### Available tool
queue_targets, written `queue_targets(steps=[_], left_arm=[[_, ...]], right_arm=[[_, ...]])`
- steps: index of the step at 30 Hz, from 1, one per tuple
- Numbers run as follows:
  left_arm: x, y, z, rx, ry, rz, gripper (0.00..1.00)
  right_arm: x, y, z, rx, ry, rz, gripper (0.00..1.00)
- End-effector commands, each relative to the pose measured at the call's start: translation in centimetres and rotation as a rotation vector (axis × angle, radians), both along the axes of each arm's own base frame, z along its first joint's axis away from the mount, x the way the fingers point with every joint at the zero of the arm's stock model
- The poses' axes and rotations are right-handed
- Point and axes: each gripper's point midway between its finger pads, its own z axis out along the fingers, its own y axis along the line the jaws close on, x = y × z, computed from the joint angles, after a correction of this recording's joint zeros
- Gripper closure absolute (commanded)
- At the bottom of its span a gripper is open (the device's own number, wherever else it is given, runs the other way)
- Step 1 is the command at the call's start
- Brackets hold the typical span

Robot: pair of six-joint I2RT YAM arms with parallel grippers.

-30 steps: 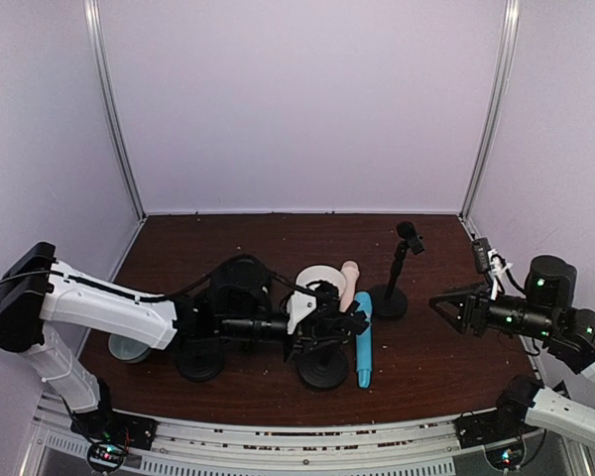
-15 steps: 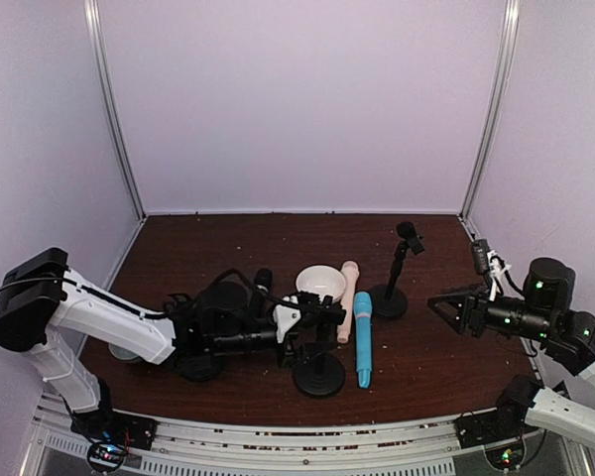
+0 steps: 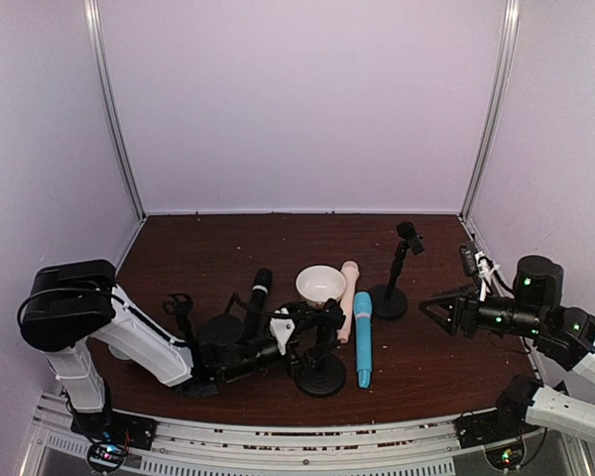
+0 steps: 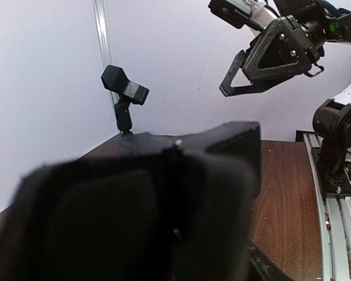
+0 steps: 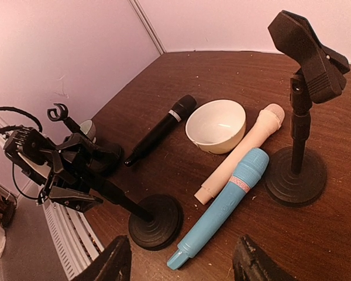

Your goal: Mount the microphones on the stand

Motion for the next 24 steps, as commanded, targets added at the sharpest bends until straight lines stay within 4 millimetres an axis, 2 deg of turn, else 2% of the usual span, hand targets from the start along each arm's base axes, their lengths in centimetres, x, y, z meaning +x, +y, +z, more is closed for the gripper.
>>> queue_targets(steps=[1,4,7,10,16,19,21,24], left_arm=[[0.4,1.3,-3.7,0.062,0.046,0.066,0.35],[0.4,1.9,-4.1,0.050,0.056,0.081,0.35],[0.0,3.2,-3.5,0.017,0.046,0.093,0.33],[-0.4,4.0,-1.9,-0.010,0.042,0.086,0.31],[-0.9,2.9,2.5,-0.010,-0.013,0.047,0.30],[-0.6,3.0,3.6,-0.005,-0.020,0.060,0.31],[-0.8,3.4,3.6,-0.005,-0.016,0.070,0.31],[-1.3,3.8,2.2,0.013,0.004,0.085,0.32]], right_arm=[[-0.3,0.3,1.1,0.014,-0.044,0.025,0.40],[-0.4,0.2,0.8,0.019,-0.040,0.024,0.40],[-0.5,0.2,0.9,0.025,-0.044,0.023,0.39],[-0.5,0.2,1.0,0.025,-0.047,0.022,0.39],[-0.3,0.8,2.1,0.011,-0.064,0.051,0.39],[-0.6,1.3,2.7,-0.004,-0.075,0.088,0.39],[-0.9,2.0,2.8,-0.001,-0.085,0.117,0.40],[-1.2,2.8,2.6,0.006,-0.099,0.143,0.41]])
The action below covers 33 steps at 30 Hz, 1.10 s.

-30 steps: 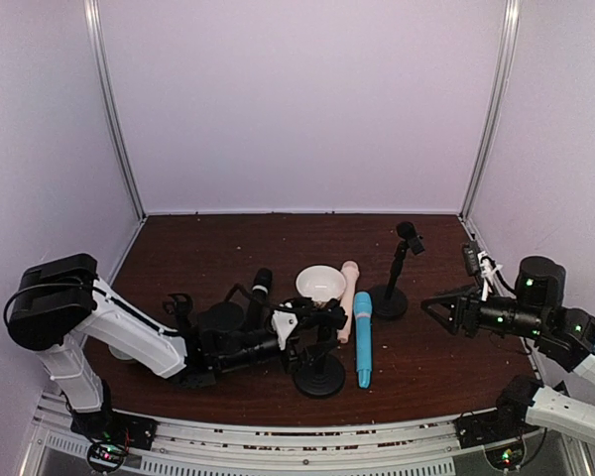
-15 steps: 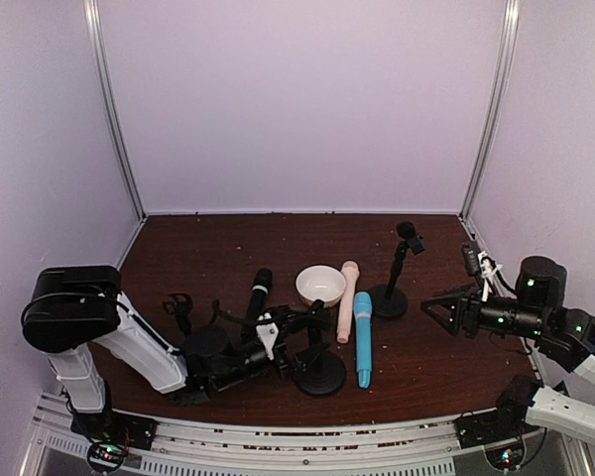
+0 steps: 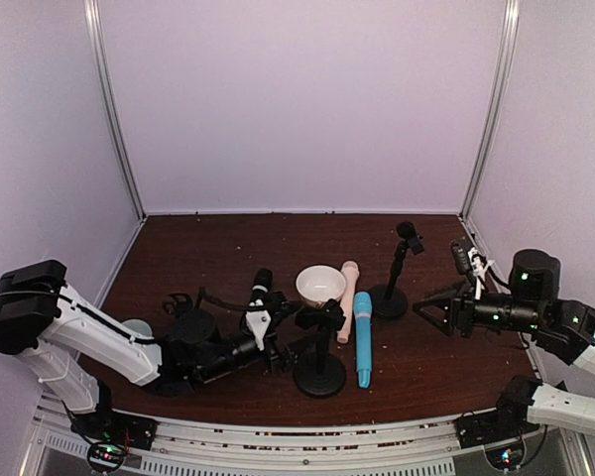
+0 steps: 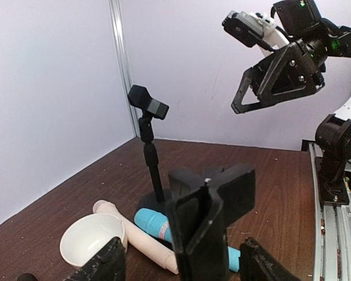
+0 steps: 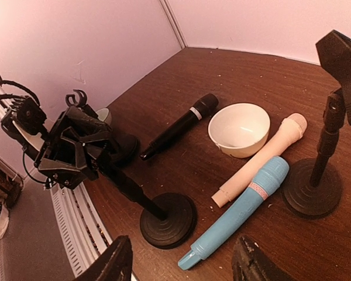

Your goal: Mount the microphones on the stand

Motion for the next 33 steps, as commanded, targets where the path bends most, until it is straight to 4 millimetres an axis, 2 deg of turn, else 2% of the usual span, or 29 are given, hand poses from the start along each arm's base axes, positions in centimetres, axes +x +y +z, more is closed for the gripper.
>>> queue_targets(steps=[1,5,9,15,19,24,28,30,33], left_arm=[[-0.6,0.4,-2.0,0.042,0.017,0.019,0.32],[-1.1,-0.5,-3.8,0.037,0.020,0.032,0.32],[-0.6,-0.9,-5.3,0.003,0.030,0.065,0.33],[0.4,-2.2,-7.2,-0.009,0.016,0.105,0.34],[0.5,-3.2,-8.1,-0.009,0.021,0.097,0.40],[0.5,-4.3,-9.1,0.008,0.026,0.083,0.53],[0.6,-4.7,-9.4,0.013,0.035,0.081,0.67],[0.5,-4.7,-9.1,0.007,0.036,0.075,0.77],[0.1,-4.4,-7.3,-0.017,0.033,0.057,0.87]], right_arm=[[-0.5,1.3,1.4,0.034,-0.066,0.057,0.41],[-0.5,2.1,0.9,0.034,-0.055,0.076,0.41],[-0.8,2.5,0.6,0.019,-0.045,0.096,0.41],[-1.1,2.1,0.2,0.007,-0.041,0.086,0.41],[-1.3,1.8,-0.1,0.002,-0.045,0.076,0.41],[-1.2,1.6,-0.1,0.007,-0.050,0.068,0.41],[-1.2,1.7,-0.1,0.012,-0.047,0.068,0.41],[-1.3,1.7,0.2,0.020,-0.049,0.070,0.41],[-1.5,1.6,0.9,0.028,-0.058,0.072,0.41]])
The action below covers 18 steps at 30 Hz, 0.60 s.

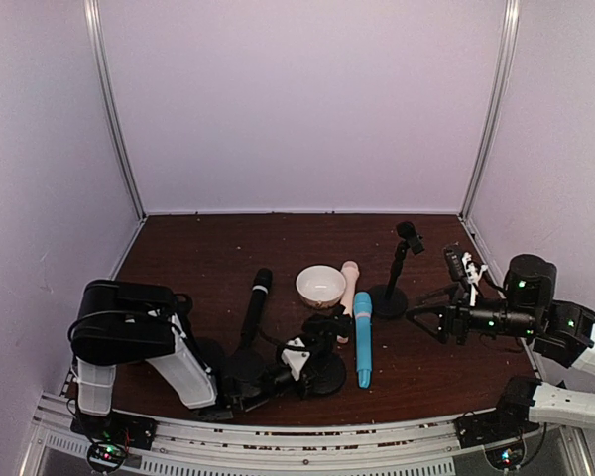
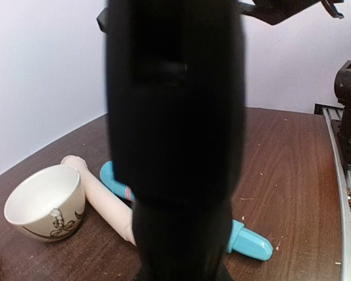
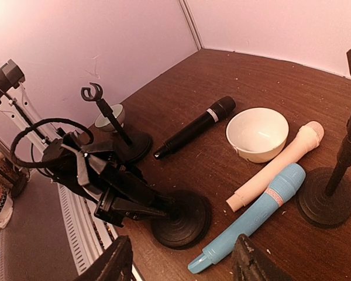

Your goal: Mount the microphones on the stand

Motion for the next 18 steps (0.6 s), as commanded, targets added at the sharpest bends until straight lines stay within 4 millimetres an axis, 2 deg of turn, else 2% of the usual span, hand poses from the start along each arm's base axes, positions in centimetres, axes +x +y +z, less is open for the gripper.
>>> queue_targets(steps=[1,4,11,14,18], left_arm=[[-0.4,0.2,4.3,-0.091,-0.029,-0.023,0.92],[-1.5,0.0,7.4,-0.097,-0.023,-0.089,0.99],[-3.3,-0.6,14.7,-0.032,0.070,-0.197,1.00],[-3.2,-0.7,16.7,0.021,0.130,-0.191,1.00],[-2.9,-0.2,19.2,0.053,0.189,-0.179,1.00]], right_arm=[[-0.2,-0.2,1.1,0.012,-0.022,-0.005,0.41],[-0.3,-0.5,2.4,0.018,-0.041,-0.009,0.41],[-0.7,0.2,6.1,0.114,-0.055,0.019,0.45],[-0.9,1.3,7.8,0.198,-0.048,0.048,0.47],[-1.5,3.7,10.1,0.259,-0.067,0.131,0.48]])
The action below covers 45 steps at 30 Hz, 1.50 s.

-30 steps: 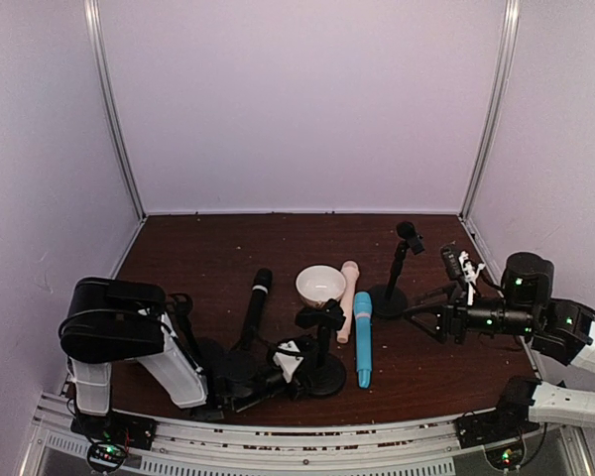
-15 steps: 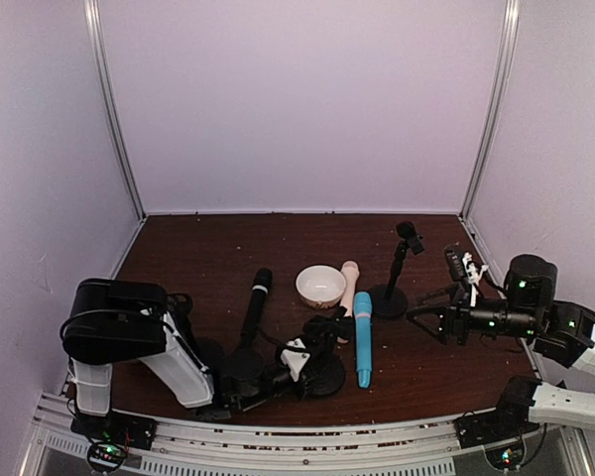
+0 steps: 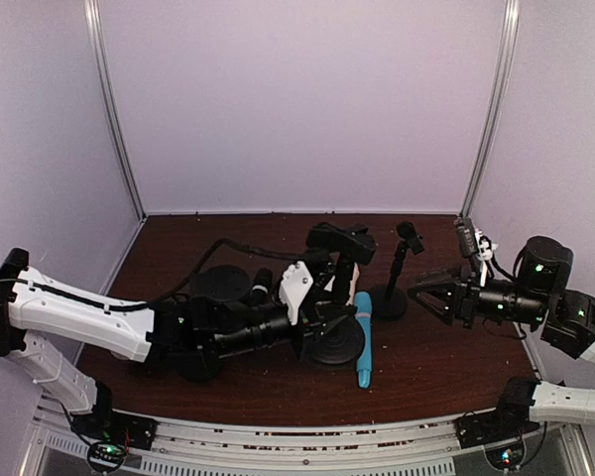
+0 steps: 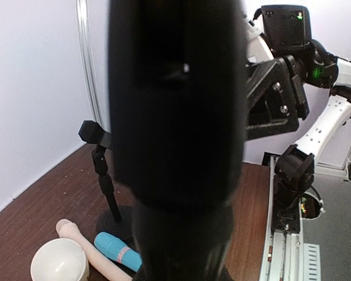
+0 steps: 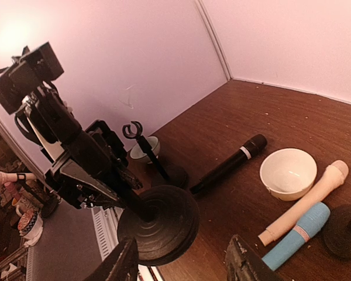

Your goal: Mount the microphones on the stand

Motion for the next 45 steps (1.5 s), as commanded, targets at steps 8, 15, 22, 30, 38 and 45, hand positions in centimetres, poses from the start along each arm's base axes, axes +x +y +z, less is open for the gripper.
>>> queue_targets(steps=[8,15,22,30,38,45], left_arm=[[-0.2,1.2,2.7,0.072,0.172,-0.066,1.00],[-0.7,1.3,3.0,0.079,0.185,-0.100,1.00],[-1.0,1.6,4.2,0.038,0.177,-0.114,1.00],[-0.9,1.6,5.4,0.003,0.166,-0.110,1.00],[-0.3,1.9,6.5,-0.044,0.162,-0.074,1.00],[-0.4,1.9,7.4,-0.081,0.157,-0.084,1.00]], right_arm=[[-1.9,7.1,6.1,0.085,-0.112,0.187,0.45],[-1.3,9.8,5.3,0.107,-0.088,0.199,0.45],[-0.8,11.0,4.6,0.110,-0.075,0.182,0.46],[-0.8,11.3,4.3,0.122,-0.056,0.171,0.50],[-1.3,11.6,3.6,0.119,-0.045,0.181,0.41],[-1.0,11.4,3.2,0.129,-0.055,0.159,0.50]])
